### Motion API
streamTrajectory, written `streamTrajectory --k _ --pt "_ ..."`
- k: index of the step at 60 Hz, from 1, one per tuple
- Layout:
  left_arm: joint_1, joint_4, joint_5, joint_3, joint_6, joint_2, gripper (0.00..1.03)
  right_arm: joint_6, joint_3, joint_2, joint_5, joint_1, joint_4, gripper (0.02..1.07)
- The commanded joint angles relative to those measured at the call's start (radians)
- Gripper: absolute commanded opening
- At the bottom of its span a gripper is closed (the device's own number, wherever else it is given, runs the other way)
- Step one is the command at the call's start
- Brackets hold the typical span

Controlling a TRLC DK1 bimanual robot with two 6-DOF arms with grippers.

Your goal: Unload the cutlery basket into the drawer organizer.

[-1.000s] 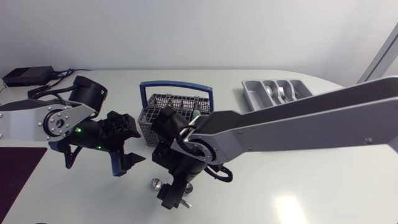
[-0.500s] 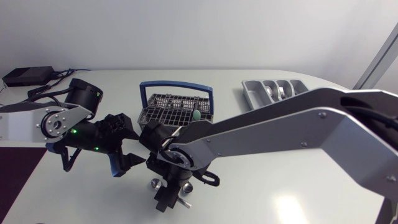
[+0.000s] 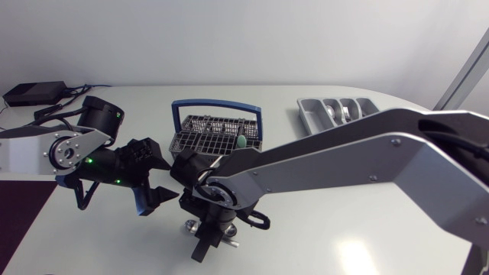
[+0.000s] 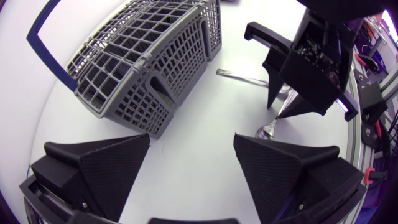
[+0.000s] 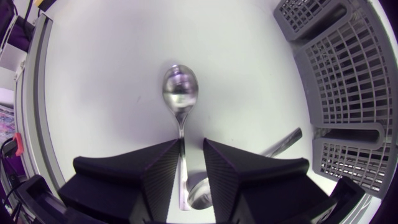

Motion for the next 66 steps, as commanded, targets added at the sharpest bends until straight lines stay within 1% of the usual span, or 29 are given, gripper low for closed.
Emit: streamTrajectory --k 1,3,8,30,48,53,56,66 --pt "0.011 0.006 0.008 -0.02 -0.016 0.014 0.98 0.002 -0.024 0.037 -0.018 0.02 -0.004 0.18" --pt "0.012 0.009 0.008 -0.02 -0.016 0.015 0.98 -0.004 -0.031 0.029 -0.027 0.024 0.005 0.15" --pt "0.012 0.009 0.008 -0.018 -0.016 0.018 0.98 -0.014 -0.045 0.017 -0.033 0.028 0.013 0.12" --pt "0.02 0.01 0.009 -0.023 -0.012 0.02 0.98 -0.044 -0.085 -0.056 -0.042 0.042 0.025 0.11" --pt "0.023 0.01 0.014 -0.026 -0.01 0.02 0.98 -0.08 -0.108 -0.183 -0.051 0.027 -0.015 0.11" --pt "0.023 0.01 0.017 -0.029 -0.009 0.015 0.98 -0.115 -0.136 -0.26 -0.065 -0.003 -0.029 0.11" --pt "0.021 0.01 0.032 -0.035 -0.004 0.006 0.98 -0.141 -0.153 -0.306 -0.076 -0.026 -0.042 0.11" --pt "0.001 0.01 0.046 -0.063 0.039 -0.015 0.98 -0.287 -0.236 -0.471 -0.133 -0.157 -0.107 0.09"
